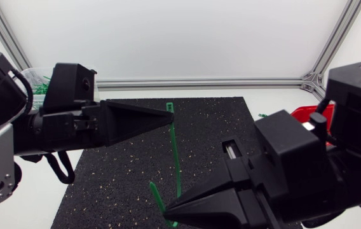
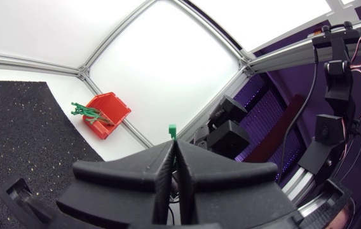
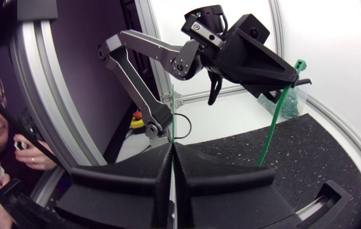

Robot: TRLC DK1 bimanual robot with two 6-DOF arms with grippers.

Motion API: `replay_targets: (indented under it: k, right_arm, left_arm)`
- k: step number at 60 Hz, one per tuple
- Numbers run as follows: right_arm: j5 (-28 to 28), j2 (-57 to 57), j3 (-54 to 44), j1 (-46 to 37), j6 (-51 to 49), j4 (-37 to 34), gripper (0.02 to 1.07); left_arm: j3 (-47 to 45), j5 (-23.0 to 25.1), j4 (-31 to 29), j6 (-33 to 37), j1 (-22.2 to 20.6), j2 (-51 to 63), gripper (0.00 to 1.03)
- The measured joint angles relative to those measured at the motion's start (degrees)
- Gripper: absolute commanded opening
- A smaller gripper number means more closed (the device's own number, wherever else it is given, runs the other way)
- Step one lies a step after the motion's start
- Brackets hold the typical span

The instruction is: Take a green cable tie from the red box, thread the tail through the head to close it, then place it in the transparent bin on the left.

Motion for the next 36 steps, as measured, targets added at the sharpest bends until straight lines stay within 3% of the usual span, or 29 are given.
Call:
replay_targets:
  k: [12, 22, 36]
  right_arm:
    - [-5.4, 0.7, 5.6, 0.0, 12.2, -3.1, 0.08]
    - [-7.8, 1.8, 10.0, 0.0, 17.8, -3.9, 0.08]
    - [-10.9, 4.7, 13.5, -0.1, 25.7, -4.3, 0.08]
  left_arm:
    - [-1.0, -2.3, -0.1, -0.4, -1.1, -4.0, 0.04]
    - [-2.4, -4.6, -0.5, -0.5, -3.9, -7.9, 0.04]
    - [-3.4, -6.5, -0.7, -0.5, -4.4, -10.4, 0.04]
